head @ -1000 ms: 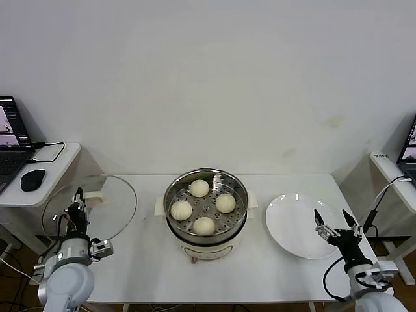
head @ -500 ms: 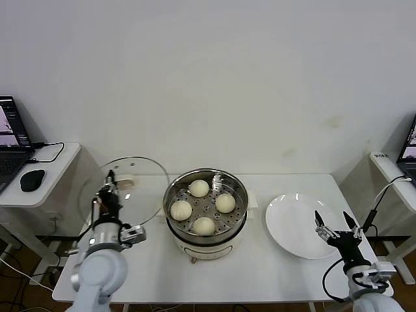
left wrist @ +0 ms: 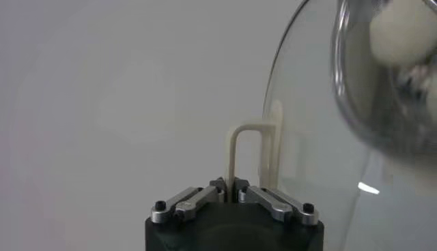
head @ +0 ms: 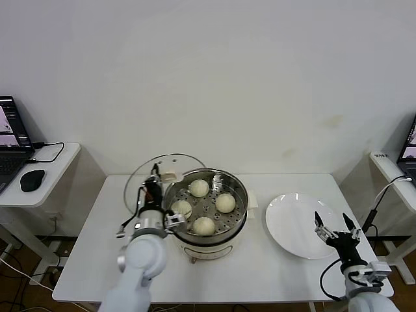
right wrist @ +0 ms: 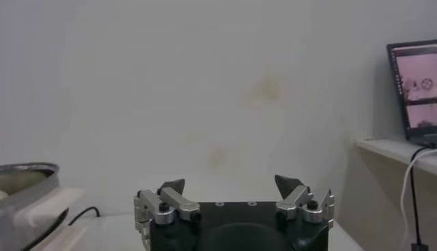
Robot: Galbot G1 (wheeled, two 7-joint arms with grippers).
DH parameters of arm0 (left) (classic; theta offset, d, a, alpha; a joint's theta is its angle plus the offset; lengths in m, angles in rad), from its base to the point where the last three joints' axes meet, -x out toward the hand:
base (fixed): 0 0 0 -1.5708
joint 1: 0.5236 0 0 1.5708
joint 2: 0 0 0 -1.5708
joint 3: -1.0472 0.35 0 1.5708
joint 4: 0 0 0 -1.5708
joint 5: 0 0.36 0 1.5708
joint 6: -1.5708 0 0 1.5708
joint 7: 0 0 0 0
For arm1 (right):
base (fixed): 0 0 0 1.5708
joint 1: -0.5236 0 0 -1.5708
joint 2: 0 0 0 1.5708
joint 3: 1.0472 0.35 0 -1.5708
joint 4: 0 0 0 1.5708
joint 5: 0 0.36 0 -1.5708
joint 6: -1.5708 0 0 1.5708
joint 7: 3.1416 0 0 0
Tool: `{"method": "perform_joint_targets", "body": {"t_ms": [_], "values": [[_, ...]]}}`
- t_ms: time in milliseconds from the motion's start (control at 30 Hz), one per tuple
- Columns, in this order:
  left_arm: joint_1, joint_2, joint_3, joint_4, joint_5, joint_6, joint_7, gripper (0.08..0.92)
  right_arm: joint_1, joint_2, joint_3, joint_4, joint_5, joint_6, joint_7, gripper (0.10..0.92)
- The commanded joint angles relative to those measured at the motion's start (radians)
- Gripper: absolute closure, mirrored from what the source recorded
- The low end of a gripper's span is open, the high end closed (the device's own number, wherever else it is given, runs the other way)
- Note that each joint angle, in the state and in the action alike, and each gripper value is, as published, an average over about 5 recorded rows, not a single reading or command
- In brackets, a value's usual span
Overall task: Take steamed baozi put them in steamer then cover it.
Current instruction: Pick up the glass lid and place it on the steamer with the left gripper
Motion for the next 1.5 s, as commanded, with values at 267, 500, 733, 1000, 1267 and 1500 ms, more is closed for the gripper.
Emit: {"method": "perform_joint_targets", "body": {"t_ms": [267,500,733,1000,1267,1500], "values": [[-0.108,-0.127,0.159,0.137,0.062,0.024,0.036,0.856,0.028,0.017,-0.008,-0.037,-0.020,0.001,-0.002,0.203],[-0.075,-0.159,0.176,0.139,0.135,0.021,0.041,0.856,0.037,0.014,-0.015,-0.054,-0.019,0.006,-0.003,0.203],[-0.045,-0.175,0.177,0.130,0.219,0.021,0.064,0.856,0.043,0.017,-0.026,-0.062,-0.018,0.014,-0.004,0.202],[-0.017,-0.178,0.187,0.129,0.264,0.021,0.074,0.856,0.044,0.013,-0.026,-0.064,-0.017,0.017,-0.005,0.202],[0.001,-0.178,0.197,0.125,0.271,0.020,0.082,0.856,0.045,0.012,-0.023,-0.069,-0.018,0.022,-0.007,0.203],[-0.001,-0.173,0.189,0.133,0.268,0.017,0.083,0.856,0.043,0.014,-0.023,-0.068,-0.021,0.023,-0.011,0.203]]}}
